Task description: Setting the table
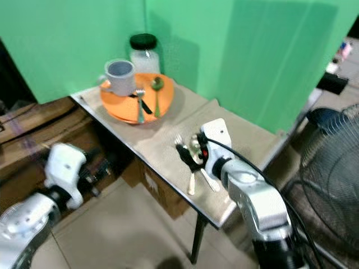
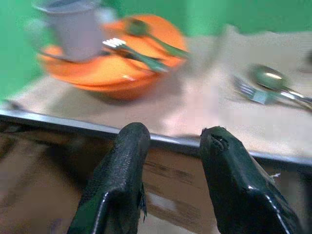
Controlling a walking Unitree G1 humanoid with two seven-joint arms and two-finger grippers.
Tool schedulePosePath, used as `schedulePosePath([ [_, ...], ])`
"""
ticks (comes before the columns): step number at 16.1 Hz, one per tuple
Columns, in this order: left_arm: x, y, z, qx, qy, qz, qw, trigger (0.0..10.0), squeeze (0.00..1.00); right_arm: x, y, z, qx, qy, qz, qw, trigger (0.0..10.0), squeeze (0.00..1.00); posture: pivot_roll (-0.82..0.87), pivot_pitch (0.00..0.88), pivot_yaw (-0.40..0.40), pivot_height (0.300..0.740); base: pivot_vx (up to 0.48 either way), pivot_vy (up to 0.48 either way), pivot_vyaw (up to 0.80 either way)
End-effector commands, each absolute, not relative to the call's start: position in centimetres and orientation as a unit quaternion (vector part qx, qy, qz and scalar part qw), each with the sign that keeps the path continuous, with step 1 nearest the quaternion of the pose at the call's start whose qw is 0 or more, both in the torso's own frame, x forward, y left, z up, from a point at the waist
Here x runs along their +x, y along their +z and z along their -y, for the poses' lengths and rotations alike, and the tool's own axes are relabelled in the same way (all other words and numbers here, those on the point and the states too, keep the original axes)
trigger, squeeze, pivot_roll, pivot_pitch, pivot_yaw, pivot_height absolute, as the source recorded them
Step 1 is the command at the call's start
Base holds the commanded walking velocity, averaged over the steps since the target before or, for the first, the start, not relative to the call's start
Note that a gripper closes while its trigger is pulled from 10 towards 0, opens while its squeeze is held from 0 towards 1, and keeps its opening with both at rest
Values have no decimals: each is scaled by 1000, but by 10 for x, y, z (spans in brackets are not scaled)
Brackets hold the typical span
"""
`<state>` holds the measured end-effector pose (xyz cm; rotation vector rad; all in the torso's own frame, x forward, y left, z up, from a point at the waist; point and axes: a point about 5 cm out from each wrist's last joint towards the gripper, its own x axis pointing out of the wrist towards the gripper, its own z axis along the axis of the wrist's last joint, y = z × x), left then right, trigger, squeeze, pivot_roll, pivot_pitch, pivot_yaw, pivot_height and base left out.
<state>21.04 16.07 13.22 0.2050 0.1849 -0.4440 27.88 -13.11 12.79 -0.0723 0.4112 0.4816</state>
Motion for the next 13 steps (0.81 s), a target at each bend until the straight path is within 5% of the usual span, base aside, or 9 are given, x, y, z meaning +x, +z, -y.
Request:
schedulePosePath([
  [1, 207, 124, -159, 99, -247, -101, 959, 10000, 0, 285, 129, 131, -43, 238, -206, 948, 10000, 0, -44, 0, 35, 740, 0, 0, 0],
  [10, 196, 98, -150, 86, -338, -120, 930, 10000, 0, 295, 114, 126, -29, 248, -279, 927, 10000, 0, -52, 0, 15, 740, 0, 0, 0],
  [13, 199, 99, -155, 97, -331, -112, 932, 10000, 0, 303, 106, 126, 1, 235, -297, 925, 7804, 0, -45, 0, 10, 740, 0, 0, 0],
])
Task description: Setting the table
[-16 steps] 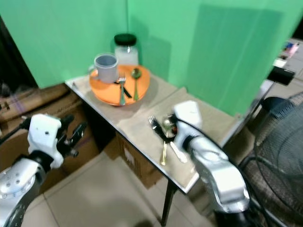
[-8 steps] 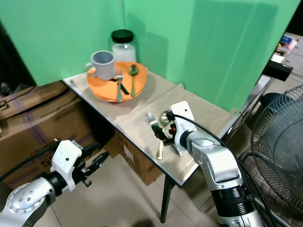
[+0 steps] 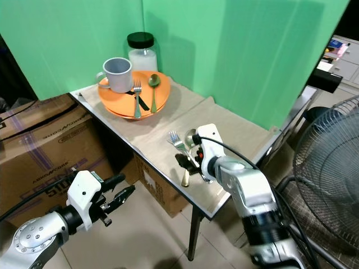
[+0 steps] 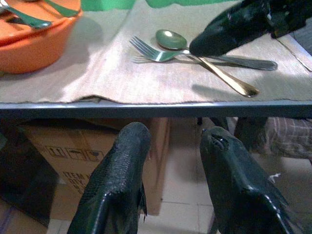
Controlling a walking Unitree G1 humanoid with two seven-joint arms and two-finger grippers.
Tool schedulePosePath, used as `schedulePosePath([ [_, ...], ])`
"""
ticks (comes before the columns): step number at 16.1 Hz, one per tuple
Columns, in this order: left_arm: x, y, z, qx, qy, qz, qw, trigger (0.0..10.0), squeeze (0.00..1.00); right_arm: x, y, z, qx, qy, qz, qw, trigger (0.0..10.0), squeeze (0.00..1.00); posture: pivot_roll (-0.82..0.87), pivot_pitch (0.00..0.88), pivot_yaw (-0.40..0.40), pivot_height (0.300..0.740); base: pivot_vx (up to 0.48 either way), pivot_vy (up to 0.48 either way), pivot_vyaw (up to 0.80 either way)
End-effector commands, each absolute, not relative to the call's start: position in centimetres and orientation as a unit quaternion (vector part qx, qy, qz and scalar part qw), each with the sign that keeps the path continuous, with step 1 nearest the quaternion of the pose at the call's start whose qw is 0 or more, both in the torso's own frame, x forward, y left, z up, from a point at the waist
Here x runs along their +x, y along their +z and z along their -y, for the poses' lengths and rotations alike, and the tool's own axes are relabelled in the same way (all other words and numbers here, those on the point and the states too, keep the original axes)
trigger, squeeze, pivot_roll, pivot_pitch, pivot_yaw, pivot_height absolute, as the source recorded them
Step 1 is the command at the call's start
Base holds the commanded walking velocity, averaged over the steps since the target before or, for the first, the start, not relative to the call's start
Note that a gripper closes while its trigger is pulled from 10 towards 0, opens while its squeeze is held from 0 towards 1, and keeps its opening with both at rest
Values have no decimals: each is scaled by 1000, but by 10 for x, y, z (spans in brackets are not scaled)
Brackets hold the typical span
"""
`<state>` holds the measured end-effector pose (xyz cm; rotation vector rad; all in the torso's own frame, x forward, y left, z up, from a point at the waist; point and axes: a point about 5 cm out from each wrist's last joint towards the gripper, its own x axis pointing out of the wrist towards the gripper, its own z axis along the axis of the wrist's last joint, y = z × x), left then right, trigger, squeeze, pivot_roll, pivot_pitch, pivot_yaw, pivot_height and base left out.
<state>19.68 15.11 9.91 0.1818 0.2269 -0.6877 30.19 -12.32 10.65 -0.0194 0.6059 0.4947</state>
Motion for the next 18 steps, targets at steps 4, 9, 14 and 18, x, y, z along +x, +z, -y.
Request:
schedulePosePath([
  [4, 201, 99, -156, 97, -332, -108, 932, 10000, 0, 308, 105, 119, 11, 247, -297, 922, 9647, 0, -38, 0, 4, 740, 0, 0, 0],
  [9, 202, 99, -159, 100, -331, -104, 933, 10000, 0, 315, 102, 115, 9, 240, -296, 924, 3373, 0, -30, 0, -3, 740, 0, 0, 0],
  [14, 203, 99, -160, 104, -331, -103, 932, 10000, 0, 317, 94, 115, -5, 233, -302, 925, 0, 0, -28, 0, -1, 740, 0, 0, 0],
  [18, 205, 100, -161, 107, -333, -103, 931, 10000, 0, 319, 94, 114, -10, 230, -299, 926, 0, 0, -25, 0, 0, 740, 0, 0, 0],
])
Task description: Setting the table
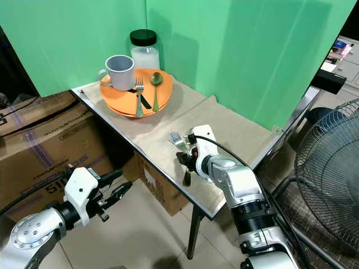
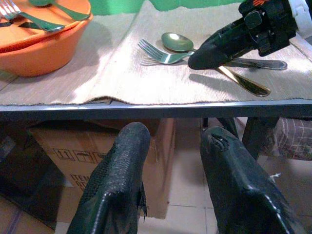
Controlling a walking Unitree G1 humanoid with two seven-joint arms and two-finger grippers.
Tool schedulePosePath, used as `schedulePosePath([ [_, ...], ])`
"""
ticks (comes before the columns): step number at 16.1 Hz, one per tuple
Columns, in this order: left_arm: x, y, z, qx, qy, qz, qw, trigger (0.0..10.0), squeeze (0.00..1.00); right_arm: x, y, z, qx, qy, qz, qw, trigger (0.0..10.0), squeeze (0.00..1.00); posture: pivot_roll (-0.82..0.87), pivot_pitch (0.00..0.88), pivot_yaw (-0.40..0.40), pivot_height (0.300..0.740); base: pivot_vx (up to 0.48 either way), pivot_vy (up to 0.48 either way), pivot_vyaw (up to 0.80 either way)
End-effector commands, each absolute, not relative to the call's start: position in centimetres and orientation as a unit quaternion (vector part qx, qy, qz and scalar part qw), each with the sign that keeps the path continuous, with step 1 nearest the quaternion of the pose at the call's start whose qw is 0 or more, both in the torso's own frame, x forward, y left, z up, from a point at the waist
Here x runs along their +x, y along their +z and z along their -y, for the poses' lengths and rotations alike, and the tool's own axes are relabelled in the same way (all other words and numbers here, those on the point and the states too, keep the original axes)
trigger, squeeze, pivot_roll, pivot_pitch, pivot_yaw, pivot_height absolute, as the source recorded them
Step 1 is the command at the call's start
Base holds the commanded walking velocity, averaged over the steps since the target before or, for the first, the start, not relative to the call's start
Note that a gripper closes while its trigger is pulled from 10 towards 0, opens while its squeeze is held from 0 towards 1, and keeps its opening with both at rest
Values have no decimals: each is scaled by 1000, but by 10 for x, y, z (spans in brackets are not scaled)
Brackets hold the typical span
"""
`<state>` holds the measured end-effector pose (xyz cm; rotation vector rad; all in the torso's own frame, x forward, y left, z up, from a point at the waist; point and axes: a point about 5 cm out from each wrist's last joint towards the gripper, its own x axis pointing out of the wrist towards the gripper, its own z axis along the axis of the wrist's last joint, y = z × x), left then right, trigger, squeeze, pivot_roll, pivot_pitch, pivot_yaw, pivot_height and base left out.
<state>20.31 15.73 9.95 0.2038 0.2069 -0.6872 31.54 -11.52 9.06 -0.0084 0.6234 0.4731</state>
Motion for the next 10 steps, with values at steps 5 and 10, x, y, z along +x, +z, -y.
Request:
schedulePosePath([
  [5, 207, 100, -162, 110, -332, -101, 931, 10000, 0, 322, 95, 115, -15, 228, -293, 928, 0, 0, -25, 0, 2, 740, 0, 0, 0],
  [10, 208, 101, -162, 113, -333, -98, 931, 10000, 0, 324, 98, 117, -18, 225, -288, 931, 78, 0, -28, 0, 6, 740, 0, 0, 0],
])
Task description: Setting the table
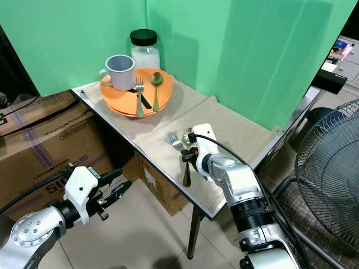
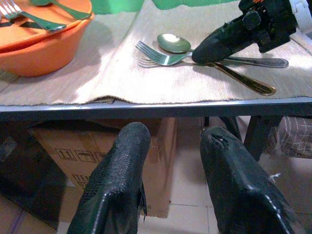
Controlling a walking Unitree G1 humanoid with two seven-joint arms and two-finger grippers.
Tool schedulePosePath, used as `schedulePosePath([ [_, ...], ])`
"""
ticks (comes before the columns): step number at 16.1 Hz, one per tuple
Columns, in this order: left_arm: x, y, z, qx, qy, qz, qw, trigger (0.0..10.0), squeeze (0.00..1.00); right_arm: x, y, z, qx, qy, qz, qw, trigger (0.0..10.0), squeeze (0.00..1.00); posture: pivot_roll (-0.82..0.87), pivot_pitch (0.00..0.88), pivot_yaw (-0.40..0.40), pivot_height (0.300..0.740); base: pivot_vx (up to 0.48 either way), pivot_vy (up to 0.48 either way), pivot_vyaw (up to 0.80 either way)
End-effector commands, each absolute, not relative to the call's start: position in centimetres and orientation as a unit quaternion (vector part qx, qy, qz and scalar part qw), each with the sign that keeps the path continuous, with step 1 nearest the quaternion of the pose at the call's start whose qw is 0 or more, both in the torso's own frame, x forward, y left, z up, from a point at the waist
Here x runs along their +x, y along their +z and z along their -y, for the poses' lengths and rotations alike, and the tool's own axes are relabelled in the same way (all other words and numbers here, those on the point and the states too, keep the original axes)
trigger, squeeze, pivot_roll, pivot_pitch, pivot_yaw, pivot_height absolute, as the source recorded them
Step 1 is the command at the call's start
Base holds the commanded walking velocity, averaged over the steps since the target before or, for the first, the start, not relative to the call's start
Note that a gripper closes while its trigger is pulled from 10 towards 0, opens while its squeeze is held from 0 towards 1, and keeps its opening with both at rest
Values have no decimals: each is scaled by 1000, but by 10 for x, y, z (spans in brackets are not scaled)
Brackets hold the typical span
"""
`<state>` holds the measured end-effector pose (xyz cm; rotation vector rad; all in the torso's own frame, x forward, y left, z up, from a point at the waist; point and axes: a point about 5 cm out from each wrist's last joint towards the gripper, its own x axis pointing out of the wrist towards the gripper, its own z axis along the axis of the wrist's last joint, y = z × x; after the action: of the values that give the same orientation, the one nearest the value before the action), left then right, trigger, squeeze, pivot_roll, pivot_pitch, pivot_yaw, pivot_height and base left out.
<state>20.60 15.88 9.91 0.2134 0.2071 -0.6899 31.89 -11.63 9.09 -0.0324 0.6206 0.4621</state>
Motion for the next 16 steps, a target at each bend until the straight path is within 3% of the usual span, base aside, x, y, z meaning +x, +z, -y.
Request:
schedulePosePath([
  [1, 208, 101, -162, 114, -333, -98, 931, 10000, 0, 325, 98, 117, -19, 224, -287, 931, 627, 0, -28, 0, 6, 740, 0, 0, 0],
  [11, 210, 101, -162, 119, -333, -94, 931, 10000, 0, 336, 111, 127, -8, 197, -245, 949, 2353, 0, -30, 0, 9, 740, 0, 0, 0],
  [13, 210, 101, -162, 120, -332, -94, 931, 10000, 0, 340, 118, 130, 1, 187, -224, 956, 1647, 0, -31, 0, 10, 740, 0, 0, 0],
  [14, 210, 101, -162, 121, -332, -94, 931, 10000, 0, 343, 122, 131, 6, 180, -213, 960, 471, 0, -31, 0, 10, 740, 0, 0, 0],
  [16, 210, 101, -162, 122, -332, -93, 931, 10000, 0, 345, 124, 134, 4, 171, -205, 964, 0, 0, -30, 0, 8, 740, 0, 0, 0],
])
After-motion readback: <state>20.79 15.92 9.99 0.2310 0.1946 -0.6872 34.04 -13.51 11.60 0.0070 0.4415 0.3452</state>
